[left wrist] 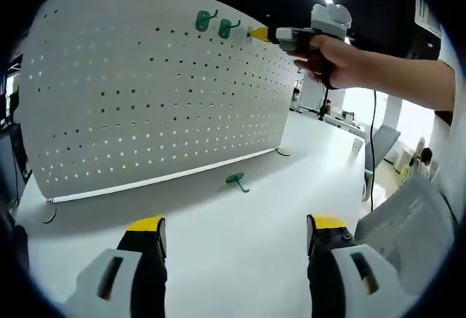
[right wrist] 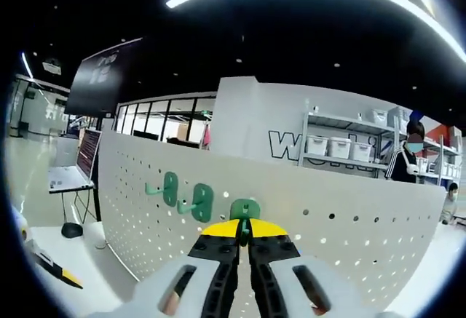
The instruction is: Insert the hook assembly into the mounting plate slot until the hook locks in place.
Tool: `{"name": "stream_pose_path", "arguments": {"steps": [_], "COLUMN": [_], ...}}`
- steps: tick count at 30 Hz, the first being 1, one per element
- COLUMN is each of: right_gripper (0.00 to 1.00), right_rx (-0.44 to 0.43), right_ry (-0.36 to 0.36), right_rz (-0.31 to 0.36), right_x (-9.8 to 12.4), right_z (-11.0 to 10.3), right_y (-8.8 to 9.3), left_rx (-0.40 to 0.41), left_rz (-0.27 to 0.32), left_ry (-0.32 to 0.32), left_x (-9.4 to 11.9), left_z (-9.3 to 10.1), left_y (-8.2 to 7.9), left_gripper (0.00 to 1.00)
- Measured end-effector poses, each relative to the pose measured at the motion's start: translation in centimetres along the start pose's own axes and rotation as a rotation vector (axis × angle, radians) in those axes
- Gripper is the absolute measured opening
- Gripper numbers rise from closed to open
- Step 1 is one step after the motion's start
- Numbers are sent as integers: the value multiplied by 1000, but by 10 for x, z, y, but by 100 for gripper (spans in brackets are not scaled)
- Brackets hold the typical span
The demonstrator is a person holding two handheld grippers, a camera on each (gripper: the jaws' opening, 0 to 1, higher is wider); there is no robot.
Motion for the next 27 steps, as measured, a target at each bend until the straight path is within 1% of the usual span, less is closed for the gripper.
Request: {"name": "stream_pose_path", "arguments": {"steps": [6,17,27], "right_gripper": [1,1,1], "right_rx": [13,9,16], "right_ry": [2,-1,5], "right_rz": [9,9,14], "right_x": [-4,-11,-10], "right_z": [2,4,3], "right_y": [-2,2,2], "left_rx": [1,2,7], "left_rz": [-4,-22,-26], "left_ry": [-2,-3,-3], "left_x": [0,0,0], "left_z": [-1,-2,-3], "left_y": [0,5,7], "left_gripper": [80,79,78]}}
Point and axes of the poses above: the point that each gripper's makers call its tool centre point, and the gripper's own axes: x roughly backward along the fingers, z roughly to its right, y roughly out of its underside, the point moved 1 cm from there along x, roughly backward along the fingers, and after that the axes turned 9 degrees about -y, right-handed, at the moved point
